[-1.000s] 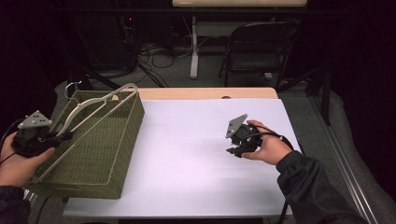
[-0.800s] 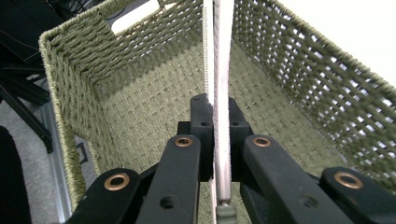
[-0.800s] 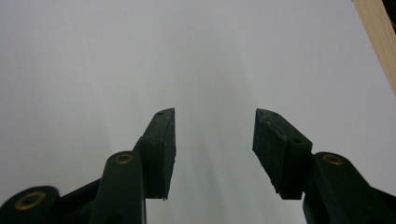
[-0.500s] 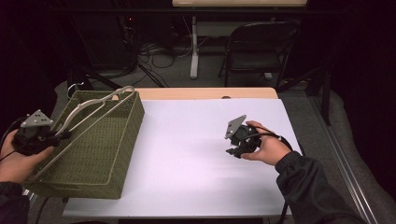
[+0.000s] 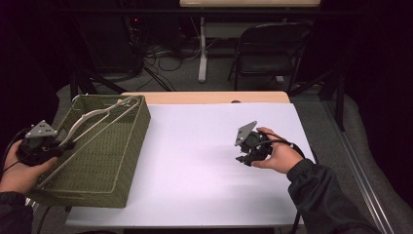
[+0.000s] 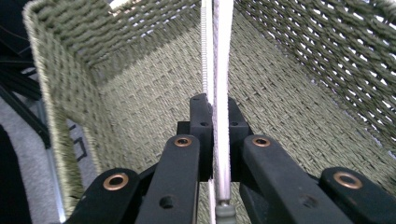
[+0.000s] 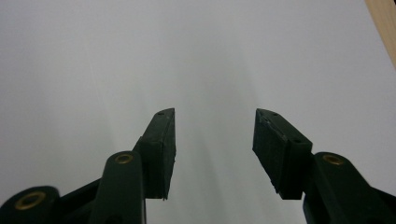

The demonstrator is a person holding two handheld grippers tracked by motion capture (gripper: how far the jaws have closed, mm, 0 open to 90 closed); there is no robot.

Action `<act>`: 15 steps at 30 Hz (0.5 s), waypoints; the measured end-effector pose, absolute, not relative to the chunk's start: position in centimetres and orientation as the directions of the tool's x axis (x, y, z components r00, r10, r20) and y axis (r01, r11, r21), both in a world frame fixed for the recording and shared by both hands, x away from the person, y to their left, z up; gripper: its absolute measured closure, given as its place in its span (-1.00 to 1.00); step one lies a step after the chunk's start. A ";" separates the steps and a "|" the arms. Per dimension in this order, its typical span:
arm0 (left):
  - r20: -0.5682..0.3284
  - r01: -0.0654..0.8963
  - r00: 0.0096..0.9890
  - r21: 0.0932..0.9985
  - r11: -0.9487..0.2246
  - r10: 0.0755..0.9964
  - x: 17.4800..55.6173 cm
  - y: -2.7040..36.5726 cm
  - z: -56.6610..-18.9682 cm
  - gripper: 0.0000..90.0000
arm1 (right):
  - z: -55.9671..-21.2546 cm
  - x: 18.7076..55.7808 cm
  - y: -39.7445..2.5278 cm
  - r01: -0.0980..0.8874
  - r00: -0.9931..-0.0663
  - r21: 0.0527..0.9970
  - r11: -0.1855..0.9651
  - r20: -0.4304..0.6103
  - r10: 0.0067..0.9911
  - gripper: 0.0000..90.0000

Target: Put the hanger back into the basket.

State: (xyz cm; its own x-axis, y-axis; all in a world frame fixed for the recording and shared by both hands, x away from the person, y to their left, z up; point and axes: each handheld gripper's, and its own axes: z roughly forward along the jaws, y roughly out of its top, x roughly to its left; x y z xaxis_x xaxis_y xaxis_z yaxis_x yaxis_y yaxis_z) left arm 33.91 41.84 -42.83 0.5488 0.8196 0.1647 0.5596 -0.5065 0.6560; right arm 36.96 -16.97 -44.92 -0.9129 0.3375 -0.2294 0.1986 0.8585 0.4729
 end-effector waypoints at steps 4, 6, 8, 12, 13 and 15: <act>0.160 0.566 0.557 0.645 -0.513 0.815 34.1 41.8 -43.8 0.94 | -45.1 37.0 -17.1 0.209 -0.912 0.463 0.861 -0.224 0.343 0.09; 0.155 0.569 0.558 0.643 -0.512 0.815 34.3 41.8 -44.2 0.94 | -45.3 37.1 -17.2 0.203 -0.913 0.471 0.858 -0.225 0.340 0.09; 0.148 0.574 0.563 0.638 -0.514 0.813 34.4 41.6 -44.8 0.94 | -45.4 37.1 -17.2 0.204 -0.913 0.470 0.859 -0.224 0.340 0.09; 0.155 0.589 0.565 0.612 -0.527 0.811 34.8 41.4 -45.6 0.94 | -45.4 37.1 -17.1 0.206 -0.914 0.464 0.861 -0.224 0.339 0.09; 0.154 0.593 0.562 0.610 -0.526 0.813 34.8 41.3 -45.8 0.94 | -45.4 37.1 -17.0 0.199 -0.915 0.468 0.861 -0.225 0.334 0.09; 0.154 0.601 0.563 0.598 -0.530 0.812 35.0 41.3 -46.2 0.94 | -45.4 37.0 -17.0 0.200 -0.916 0.471 0.859 -0.222 0.335 0.09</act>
State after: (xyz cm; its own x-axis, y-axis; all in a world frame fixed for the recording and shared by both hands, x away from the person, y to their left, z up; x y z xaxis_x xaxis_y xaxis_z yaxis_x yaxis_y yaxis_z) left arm 34.97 41.31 -46.21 0.5631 0.8119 0.1540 0.6007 -0.5301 0.5984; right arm 37.02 -16.99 -45.45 -0.9156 0.3352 -0.2223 0.2004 0.8593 0.4705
